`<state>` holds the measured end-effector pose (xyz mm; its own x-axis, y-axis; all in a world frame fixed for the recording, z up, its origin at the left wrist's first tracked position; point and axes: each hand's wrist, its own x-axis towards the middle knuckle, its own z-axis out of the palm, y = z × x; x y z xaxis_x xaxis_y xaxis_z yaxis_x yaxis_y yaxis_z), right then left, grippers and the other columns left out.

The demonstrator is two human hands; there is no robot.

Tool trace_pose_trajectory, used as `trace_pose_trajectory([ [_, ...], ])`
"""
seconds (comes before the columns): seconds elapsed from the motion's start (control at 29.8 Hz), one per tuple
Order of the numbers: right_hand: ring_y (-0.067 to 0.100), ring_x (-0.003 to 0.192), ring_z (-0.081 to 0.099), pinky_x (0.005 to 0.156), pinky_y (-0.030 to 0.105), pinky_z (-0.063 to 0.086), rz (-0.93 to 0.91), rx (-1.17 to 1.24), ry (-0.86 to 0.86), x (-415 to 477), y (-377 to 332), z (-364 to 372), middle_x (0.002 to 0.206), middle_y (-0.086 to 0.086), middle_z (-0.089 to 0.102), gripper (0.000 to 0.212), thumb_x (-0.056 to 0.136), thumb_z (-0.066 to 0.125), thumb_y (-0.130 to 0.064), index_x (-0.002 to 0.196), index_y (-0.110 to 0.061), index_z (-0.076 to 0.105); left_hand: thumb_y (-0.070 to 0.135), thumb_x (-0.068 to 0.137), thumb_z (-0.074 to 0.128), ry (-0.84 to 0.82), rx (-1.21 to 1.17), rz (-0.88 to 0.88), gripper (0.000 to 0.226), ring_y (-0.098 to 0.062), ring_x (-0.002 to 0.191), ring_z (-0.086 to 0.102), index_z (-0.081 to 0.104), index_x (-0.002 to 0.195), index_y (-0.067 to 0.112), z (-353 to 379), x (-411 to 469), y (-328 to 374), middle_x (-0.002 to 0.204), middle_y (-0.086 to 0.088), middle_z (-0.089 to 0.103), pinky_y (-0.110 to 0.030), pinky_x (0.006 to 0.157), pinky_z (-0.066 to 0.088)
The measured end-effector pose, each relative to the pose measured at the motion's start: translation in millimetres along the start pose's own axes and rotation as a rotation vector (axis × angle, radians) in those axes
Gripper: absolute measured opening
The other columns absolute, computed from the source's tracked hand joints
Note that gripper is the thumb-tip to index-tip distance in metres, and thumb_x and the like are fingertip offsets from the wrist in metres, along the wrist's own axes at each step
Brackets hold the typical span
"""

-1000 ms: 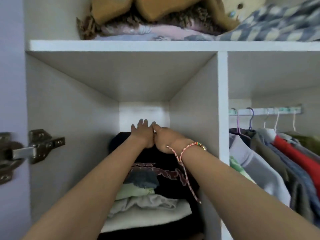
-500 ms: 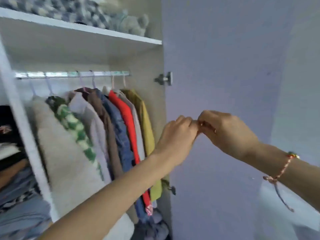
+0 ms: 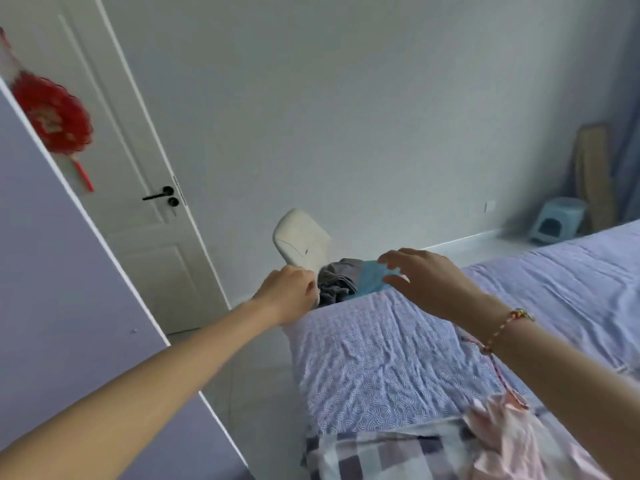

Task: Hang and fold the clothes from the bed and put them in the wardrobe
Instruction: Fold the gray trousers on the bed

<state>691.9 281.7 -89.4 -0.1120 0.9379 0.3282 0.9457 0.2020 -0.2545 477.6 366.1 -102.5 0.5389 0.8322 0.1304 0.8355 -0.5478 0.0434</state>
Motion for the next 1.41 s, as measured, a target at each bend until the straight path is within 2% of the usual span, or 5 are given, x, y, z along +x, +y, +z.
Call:
trace_pose_trajectory([
  [0.37,0.017,0.104,0.061,0.090,0.031,0.048,0.242,0.069,-0.080,100.7,97.6,120.9,0.117,0.001,0.064,0.029,0.095,0.052,-0.026,0.122,-0.017,0.058,0.023,0.096,0.041,-0.332,0.019,-0.107,0.027,-0.028,0.113,0.051,0.058,0.111,0.010,142.9,177.6,-74.5,0.122,-0.009,0.057,-0.035,0.093,0.041],
  [0.84,0.020,0.133,0.033,0.106,0.032,0.030,0.365,0.140,-0.426,380.3,226.6,387.8,0.149,-0.001,0.030,0.044,0.099,0.036,-0.021,0.143,-0.021,0.032,0.023,0.100,0.029,-0.623,0.082,-0.064,0.053,-0.035,0.142,0.006,0.010,0.150,0.018,423.3,457.3,-220.2,0.154,-0.020,0.005,-0.046,0.114,0.012],
  [1.24,0.016,0.131,0.035,0.103,0.028,0.031,0.475,0.161,-0.544,430.4,314.1,504.4,0.145,-0.007,0.036,0.044,0.098,0.036,-0.023,0.142,-0.026,0.033,0.037,0.100,0.034,-0.689,0.138,0.031,0.047,-0.035,0.141,-0.020,0.030,0.144,0.022,581.7,583.9,-236.5,0.151,-0.017,-0.028,-0.054,0.114,-0.005],
  [1.34,0.013,0.131,0.035,0.103,0.026,0.032,0.543,0.206,-0.566,419.4,324.4,518.7,0.144,-0.007,0.036,0.044,0.096,0.038,-0.025,0.140,-0.029,0.035,0.039,0.098,0.038,-0.601,0.128,-0.020,0.051,-0.033,0.143,-0.013,0.032,0.141,0.012,590.0,602.6,-235.8,0.153,-0.019,-0.019,-0.050,0.114,-0.004],
  [1.41,0.011,0.128,0.039,0.102,0.022,0.033,0.599,0.257,-0.549,411.5,329.2,523.9,0.144,-0.008,0.037,0.044,0.096,0.041,-0.027,0.139,-0.033,0.035,0.030,0.096,0.047,-0.438,-0.151,-0.198,0.044,-0.034,0.139,0.019,0.040,0.131,0.005,588.0,615.2,-229.3,0.150,-0.021,0.017,-0.038,0.114,0.015],
])
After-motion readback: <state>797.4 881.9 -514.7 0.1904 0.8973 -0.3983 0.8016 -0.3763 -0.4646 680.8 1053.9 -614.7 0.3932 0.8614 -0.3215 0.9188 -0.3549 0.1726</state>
